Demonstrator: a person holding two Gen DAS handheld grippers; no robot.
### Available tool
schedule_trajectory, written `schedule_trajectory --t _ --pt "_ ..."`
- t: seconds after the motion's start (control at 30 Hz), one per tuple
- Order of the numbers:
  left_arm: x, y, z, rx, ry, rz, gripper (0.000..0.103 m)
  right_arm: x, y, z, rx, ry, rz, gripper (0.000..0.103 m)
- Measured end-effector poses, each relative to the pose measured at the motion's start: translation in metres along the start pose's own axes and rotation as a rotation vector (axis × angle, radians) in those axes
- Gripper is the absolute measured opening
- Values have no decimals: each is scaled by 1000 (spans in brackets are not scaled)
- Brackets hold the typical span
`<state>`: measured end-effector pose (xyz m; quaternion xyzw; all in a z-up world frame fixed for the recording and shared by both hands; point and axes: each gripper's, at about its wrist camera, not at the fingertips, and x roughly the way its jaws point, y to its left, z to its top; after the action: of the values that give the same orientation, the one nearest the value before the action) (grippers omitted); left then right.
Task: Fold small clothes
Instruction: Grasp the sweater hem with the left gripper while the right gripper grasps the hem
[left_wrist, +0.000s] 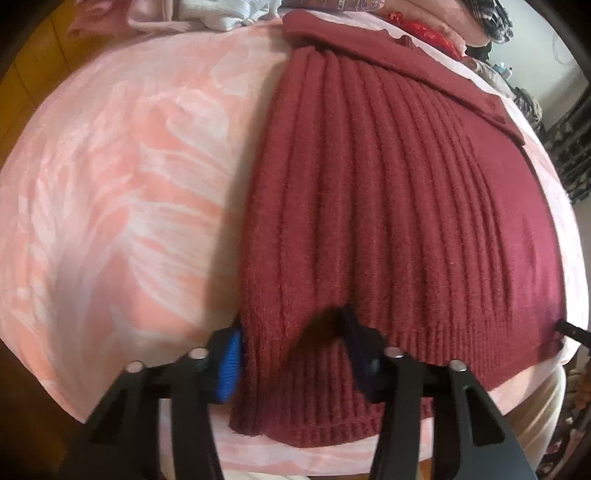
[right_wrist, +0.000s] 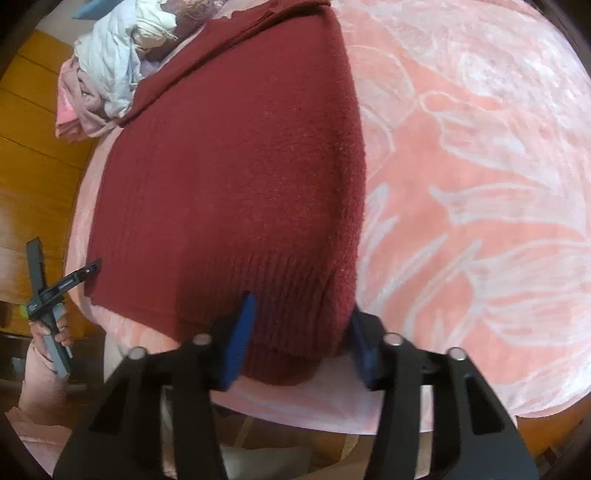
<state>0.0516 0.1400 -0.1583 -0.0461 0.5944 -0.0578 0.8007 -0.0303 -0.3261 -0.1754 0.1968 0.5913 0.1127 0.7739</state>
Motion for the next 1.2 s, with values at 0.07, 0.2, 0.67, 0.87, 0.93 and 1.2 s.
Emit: schedule_trajectory --t 0.07,0.2,0.67,0.87,0.93,1.2 --pt "0 -1 -1 -14 6 -18 30 1 -1 -2 2 9 36 25" --pt "-6 4 -8 -52 2 -71 11 -4 -10 -5 19 3 80 9" --pt "-32 28 -8 -159 -41 -188 8 -30 -4 3 8 -60 200 6" --pt "-38 21 11 -179 -51 -223 8 -38 -8 21 22 -75 244 6" --pt "-40 19 19 -174 -61 -214 8 -41 -8 29 18 -80 245 6" --pt "-41 15 60 -176 -88 -219 8 -42 -7 71 28 -98 253 6"
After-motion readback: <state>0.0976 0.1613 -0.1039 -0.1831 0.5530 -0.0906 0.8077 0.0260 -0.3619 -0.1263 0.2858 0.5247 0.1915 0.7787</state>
